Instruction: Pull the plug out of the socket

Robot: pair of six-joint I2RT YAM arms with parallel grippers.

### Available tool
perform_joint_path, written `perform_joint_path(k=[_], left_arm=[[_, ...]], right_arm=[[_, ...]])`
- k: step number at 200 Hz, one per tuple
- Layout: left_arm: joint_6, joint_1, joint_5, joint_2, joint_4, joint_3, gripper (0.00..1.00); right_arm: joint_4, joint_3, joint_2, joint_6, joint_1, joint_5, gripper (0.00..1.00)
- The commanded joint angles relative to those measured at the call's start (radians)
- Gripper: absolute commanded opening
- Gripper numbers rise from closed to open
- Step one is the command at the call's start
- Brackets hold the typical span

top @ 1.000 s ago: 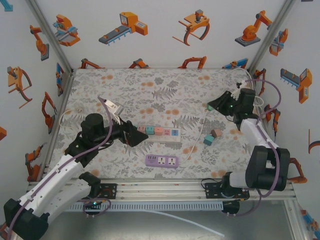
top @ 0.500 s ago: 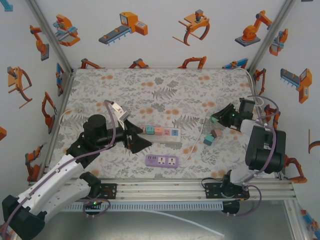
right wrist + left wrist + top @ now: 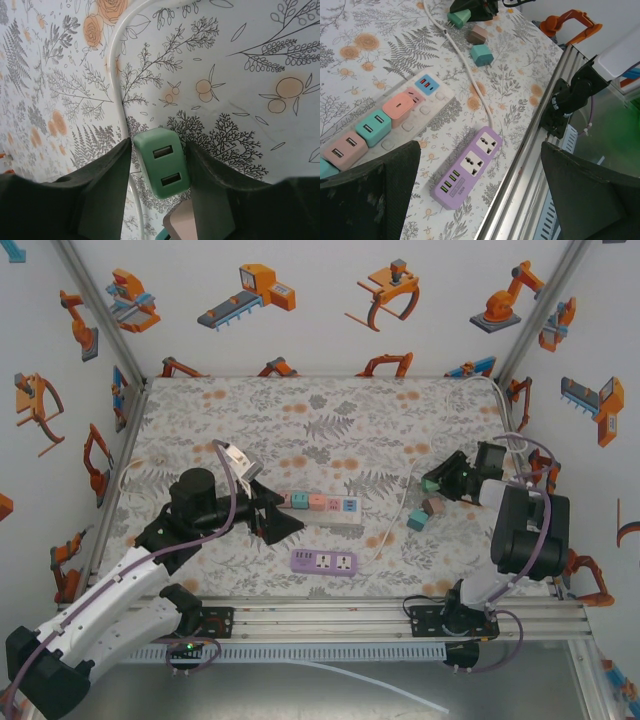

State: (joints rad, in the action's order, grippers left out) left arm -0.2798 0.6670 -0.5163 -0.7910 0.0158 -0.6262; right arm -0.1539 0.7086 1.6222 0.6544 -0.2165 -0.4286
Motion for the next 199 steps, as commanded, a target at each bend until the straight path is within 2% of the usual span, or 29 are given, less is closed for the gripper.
perform_joint_path(k=[1, 36, 64, 80, 104, 128, 148, 169, 199], left_arm=[[0.021, 0.003, 0.029, 0.001, 0.002, -0.033, 0.97], [0.018, 0.003, 0.134, 0.009, 0.052, -0.041, 0.97], [-0.013, 0.002, 0.370, 0.014, 0.155, -0.053, 0.97], [-0.047, -0.003, 0.495, 0.023, 0.186, -0.042, 0.97], [-0.097, -0.029, 0.565, 0.042, 0.195, -0.016, 0.97], [-0.153, -0.093, 0.571, 0.028, 0.222, -0.011, 0.97], [-0.228, -0.165, 0.580, -0.005, 0.250, -0.015, 1.00], [-0.279, -0.220, 0.578, -0.056, 0.269, -0.027, 0.98], [-0.314, -0.286, 0.557, -0.136, 0.275, -0.038, 0.97]], right_arm=[[0.057, 0.000, -0.023, -0.041, -0.003, 0.067, 0.49], [0.096, 0.002, -0.077, -0.064, -0.003, 0.118, 0.54], [0.123, 0.000, -0.174, -0.093, 0.010, 0.133, 0.56], [0.144, 0.005, -0.259, -0.143, 0.058, 0.162, 0.57], [0.171, 0.032, -0.372, -0.280, 0.197, 0.221, 0.57], [0.183, 0.083, -0.417, -0.433, 0.385, 0.228, 0.57], [0.180, 0.135, -0.394, -0.550, 0.534, 0.187, 0.57], [0.167, 0.174, -0.346, -0.714, 0.678, 0.118, 0.57], [0.149, 0.204, -0.254, -0.950, 0.838, 0.032, 0.57]])
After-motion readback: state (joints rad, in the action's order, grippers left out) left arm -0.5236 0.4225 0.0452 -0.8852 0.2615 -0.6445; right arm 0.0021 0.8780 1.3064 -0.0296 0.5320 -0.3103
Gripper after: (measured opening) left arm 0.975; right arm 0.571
